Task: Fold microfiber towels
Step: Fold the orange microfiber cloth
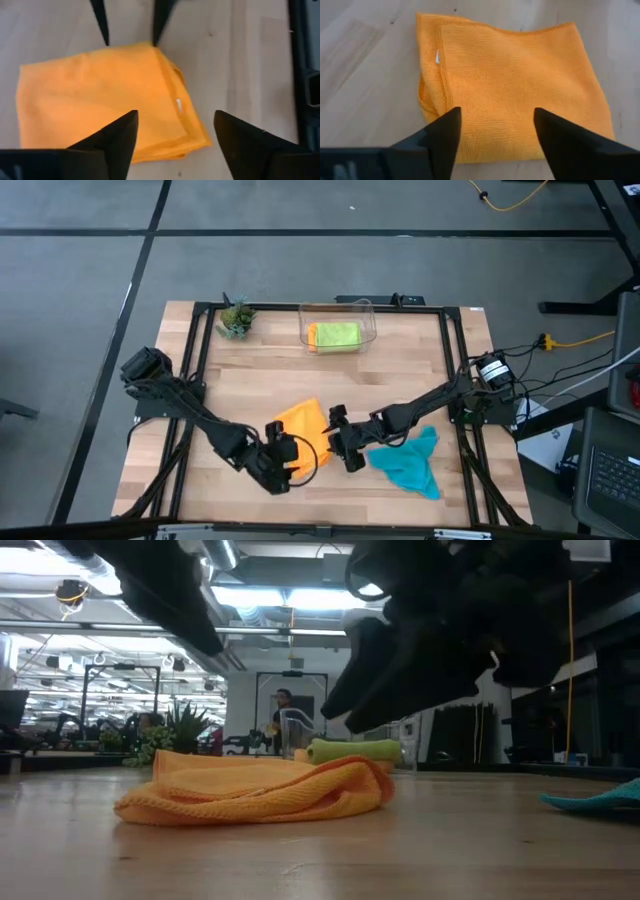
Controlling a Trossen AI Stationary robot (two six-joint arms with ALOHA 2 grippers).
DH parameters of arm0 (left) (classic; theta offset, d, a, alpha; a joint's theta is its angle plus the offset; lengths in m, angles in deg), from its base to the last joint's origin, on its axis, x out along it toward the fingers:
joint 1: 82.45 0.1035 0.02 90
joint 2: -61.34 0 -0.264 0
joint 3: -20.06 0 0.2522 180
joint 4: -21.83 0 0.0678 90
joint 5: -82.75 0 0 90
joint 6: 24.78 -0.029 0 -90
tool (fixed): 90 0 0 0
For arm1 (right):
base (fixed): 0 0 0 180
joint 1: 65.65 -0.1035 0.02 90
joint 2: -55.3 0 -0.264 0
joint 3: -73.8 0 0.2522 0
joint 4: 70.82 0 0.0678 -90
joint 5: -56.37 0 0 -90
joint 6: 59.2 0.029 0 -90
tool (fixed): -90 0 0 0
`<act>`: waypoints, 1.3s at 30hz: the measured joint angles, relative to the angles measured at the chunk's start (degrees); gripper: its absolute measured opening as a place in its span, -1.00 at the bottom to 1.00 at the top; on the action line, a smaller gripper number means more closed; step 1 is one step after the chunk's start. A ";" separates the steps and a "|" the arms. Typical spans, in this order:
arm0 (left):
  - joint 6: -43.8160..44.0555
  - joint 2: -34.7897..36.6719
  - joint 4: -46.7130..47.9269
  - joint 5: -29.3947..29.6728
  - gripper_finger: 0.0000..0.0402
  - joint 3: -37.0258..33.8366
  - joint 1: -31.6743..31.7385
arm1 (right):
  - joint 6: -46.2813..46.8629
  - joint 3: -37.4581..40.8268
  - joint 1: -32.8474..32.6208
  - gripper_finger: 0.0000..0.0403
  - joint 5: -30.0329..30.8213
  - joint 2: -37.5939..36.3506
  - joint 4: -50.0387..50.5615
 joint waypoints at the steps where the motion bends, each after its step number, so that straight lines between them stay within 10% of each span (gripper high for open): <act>1: 0.02 0.00 0.19 -0.04 0.31 0.00 0.37 | 0.07 -0.60 -0.01 0.26 -0.04 0.00 0.98; 9: 3.04 0.00 0.70 -3.11 0.61 -1.33 4.43 | 1.59 -1.41 -0.01 0.43 -0.44 0.00 6.41; 39: 3.04 0.00 -4.69 -3.37 0.57 -1.38 6.90 | 3.65 -1.41 -0.01 0.43 -0.51 0.00 7.37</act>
